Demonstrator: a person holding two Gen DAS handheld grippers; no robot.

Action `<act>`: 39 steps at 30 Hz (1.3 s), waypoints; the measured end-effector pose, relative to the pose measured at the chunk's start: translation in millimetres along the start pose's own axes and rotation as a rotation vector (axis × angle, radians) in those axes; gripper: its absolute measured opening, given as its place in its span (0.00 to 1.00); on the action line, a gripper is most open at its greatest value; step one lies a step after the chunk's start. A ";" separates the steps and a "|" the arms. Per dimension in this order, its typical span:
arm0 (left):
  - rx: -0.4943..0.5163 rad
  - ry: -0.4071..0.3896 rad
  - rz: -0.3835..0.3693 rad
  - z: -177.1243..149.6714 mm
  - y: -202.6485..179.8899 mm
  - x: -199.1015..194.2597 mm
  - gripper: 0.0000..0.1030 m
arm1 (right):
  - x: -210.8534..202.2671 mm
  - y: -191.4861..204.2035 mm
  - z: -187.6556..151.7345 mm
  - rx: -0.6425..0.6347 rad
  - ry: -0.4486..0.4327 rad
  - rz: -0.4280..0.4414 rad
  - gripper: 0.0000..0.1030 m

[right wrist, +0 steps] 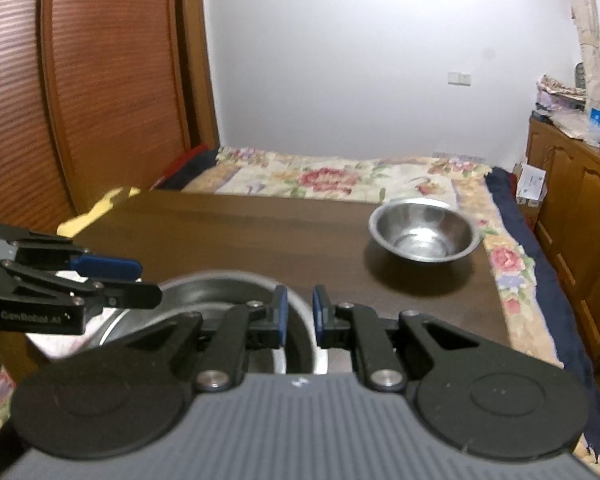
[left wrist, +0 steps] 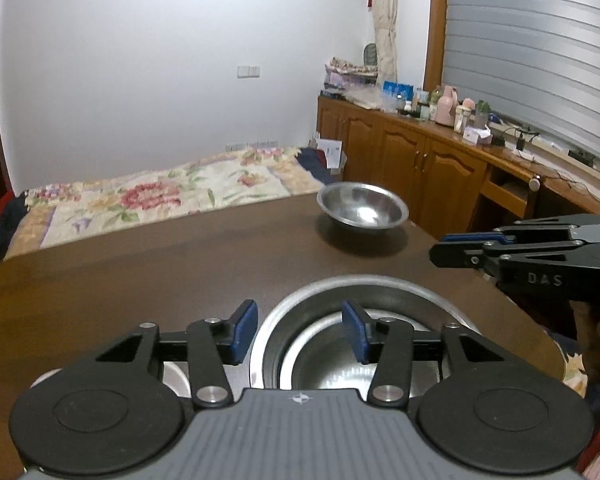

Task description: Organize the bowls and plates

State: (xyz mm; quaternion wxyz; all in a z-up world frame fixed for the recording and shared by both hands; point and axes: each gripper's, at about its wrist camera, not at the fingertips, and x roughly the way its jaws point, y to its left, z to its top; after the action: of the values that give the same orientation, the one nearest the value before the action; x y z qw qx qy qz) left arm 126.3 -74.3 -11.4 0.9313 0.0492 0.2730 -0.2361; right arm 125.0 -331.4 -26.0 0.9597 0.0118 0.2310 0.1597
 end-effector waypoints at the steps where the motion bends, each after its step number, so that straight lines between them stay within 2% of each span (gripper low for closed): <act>1: 0.005 -0.004 -0.002 3.1 0.5 1.0 0.48 | -0.7 -2.8 1.3 0.006 -0.006 0.001 0.15; 4: 0.030 -0.019 -0.001 18.0 1.0 6.7 0.49 | -2.0 -13.1 5.4 0.017 -0.035 -0.025 0.16; 8: 0.058 -0.030 -0.003 39.3 1.0 22.8 0.54 | 3.5 -32.1 10.0 0.043 -0.069 -0.057 0.34; 10: 0.067 -0.033 -0.008 48.2 0.6 31.8 0.59 | 9.7 -40.5 13.0 0.040 -0.077 -0.078 0.37; 12: 0.077 -0.028 -0.012 57.0 0.2 43.5 0.60 | 18.1 -49.4 14.5 0.044 -0.090 -0.098 0.49; 22: 0.115 0.038 -0.034 88.7 -7.3 106.2 0.60 | 65.4 -88.0 9.5 0.119 -0.107 -0.161 0.50; 28: 0.122 0.083 -0.075 101.5 -10.8 142.0 0.59 | 85.3 -106.1 9.0 0.156 -0.101 -0.195 0.50; 35: 0.126 0.134 -0.100 107.4 -10.2 179.9 0.53 | 100.0 -120.0 3.8 0.223 -0.083 -0.222 0.49; 39: 0.114 0.172 -0.121 105.7 -6.1 200.2 0.45 | 106.8 -122.9 2.5 0.243 -0.072 -0.224 0.49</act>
State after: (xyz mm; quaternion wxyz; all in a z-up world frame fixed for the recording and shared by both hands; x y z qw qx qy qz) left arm 322.8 -185.7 -28.2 0.8840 0.1055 0.3407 -0.3021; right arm 253.1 -414.6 -82.7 0.9706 0.1079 0.2139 0.0221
